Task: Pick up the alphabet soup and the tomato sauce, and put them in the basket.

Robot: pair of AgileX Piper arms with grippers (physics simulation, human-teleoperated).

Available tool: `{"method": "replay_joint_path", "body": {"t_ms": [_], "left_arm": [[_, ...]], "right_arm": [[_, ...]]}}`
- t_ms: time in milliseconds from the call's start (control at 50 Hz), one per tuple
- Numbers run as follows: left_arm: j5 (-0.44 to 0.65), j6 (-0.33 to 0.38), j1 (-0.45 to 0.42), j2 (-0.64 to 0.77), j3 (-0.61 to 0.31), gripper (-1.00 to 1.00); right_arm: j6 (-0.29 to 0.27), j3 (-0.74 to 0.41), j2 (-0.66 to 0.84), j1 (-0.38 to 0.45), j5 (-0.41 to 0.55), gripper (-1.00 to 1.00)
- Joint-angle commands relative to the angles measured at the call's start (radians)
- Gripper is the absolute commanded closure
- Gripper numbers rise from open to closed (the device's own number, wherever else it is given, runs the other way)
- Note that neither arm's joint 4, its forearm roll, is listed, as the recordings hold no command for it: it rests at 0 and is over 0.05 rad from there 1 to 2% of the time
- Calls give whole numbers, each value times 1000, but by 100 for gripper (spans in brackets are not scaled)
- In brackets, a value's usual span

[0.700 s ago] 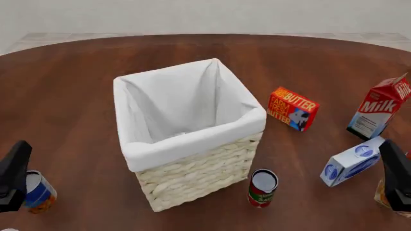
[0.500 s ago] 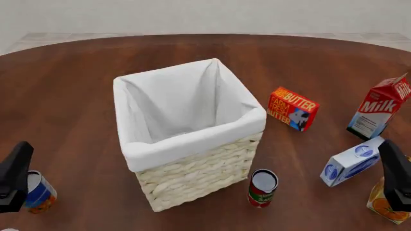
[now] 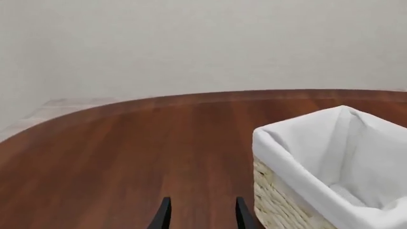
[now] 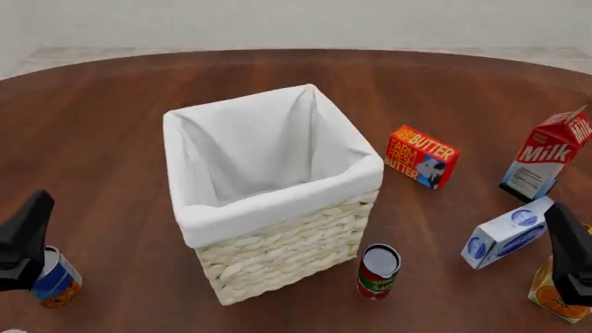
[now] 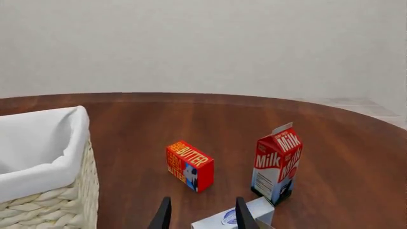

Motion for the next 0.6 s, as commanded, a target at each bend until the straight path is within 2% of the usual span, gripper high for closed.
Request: {"method": "replay_joint_path", "body": {"t_ms": [20, 80, 160, 240, 360, 380, 420, 440, 480, 600], "left_arm": [[44, 13, -37, 31, -74, -100], [110, 8, -38, -12, -94, -100], [110, -6, -38, 30, -115, -100], [167, -7, -37, 51, -156, -100], [222, 8, -3, 105, -228, -100], [233, 60, -6, 101, -234, -100], [237, 54, 4, 155, -246, -100], [239, 69, 8, 165, -250, -100], [265, 52, 12, 183, -283, -100], [310, 59, 34, 223, -338, -100]], "right_arm": [[-3, 1, -1, 1, 1, -100], [-5, 1, 0, 1, 1, -100], [-6, 1, 1, 1, 0, -100], [-6, 1, 1, 3, 0, -100], [-11, 1, 9, 10, -7, -100], [-9, 1, 13, 10, -10, -100], [-7, 1, 22, 12, -19, -100], [-8, 1, 23, 12, -20, -100], [-11, 1, 26, 11, -23, -100], [-10, 1, 21, 11, -18, -100]]}}
